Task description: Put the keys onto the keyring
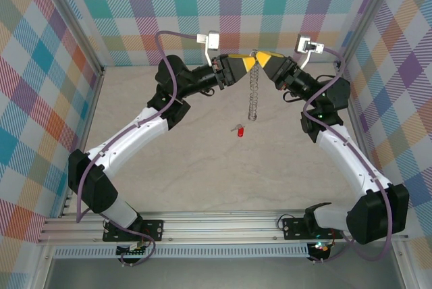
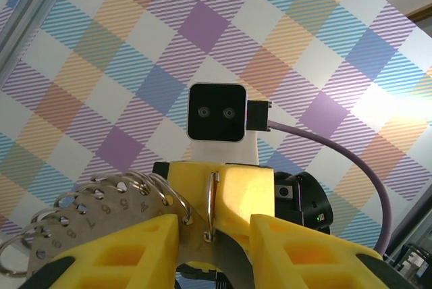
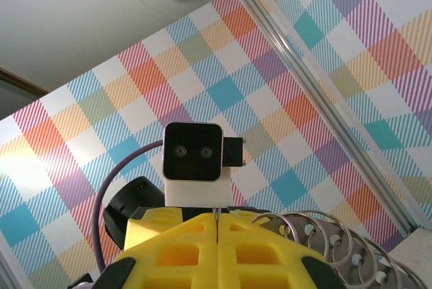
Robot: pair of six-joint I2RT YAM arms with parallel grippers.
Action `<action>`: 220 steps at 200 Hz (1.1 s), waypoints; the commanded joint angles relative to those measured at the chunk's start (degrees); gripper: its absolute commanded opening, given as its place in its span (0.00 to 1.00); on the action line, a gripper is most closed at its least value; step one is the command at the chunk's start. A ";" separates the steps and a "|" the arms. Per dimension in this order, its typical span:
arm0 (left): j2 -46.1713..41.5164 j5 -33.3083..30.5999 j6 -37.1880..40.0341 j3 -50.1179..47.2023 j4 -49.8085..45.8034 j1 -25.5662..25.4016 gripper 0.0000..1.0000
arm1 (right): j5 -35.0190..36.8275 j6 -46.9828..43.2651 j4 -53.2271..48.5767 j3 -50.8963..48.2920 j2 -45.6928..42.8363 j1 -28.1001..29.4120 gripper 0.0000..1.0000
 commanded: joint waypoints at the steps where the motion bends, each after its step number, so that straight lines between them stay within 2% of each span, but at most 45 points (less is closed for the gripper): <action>1: -0.58 0.36 0.39 2.07 3.14 -0.70 0.32 | 0.49 0.84 4.70 0.16 -0.52 0.28 0.00; 39: -0.33 0.24 0.32 2.34 3.25 -0.79 0.26 | 0.36 0.77 4.67 0.14 -0.57 0.28 0.00; 110: 0.29 0.03 0.22 2.96 3.51 -0.87 0.25 | 0.02 0.75 4.53 0.14 -0.68 0.26 0.00; 160: 0.64 0.60 0.25 3.37 3.52 -1.14 0.12 | 0.17 0.77 4.52 -0.03 -0.77 0.28 0.00; 190: 0.63 0.88 0.36 3.53 3.51 -1.27 0.00 | 0.07 0.84 4.45 0.05 -0.75 0.21 0.00; 220: 0.59 0.88 0.92 3.54 3.24 -1.40 0.00 | -0.13 1.02 4.42 0.06 -0.68 0.28 0.00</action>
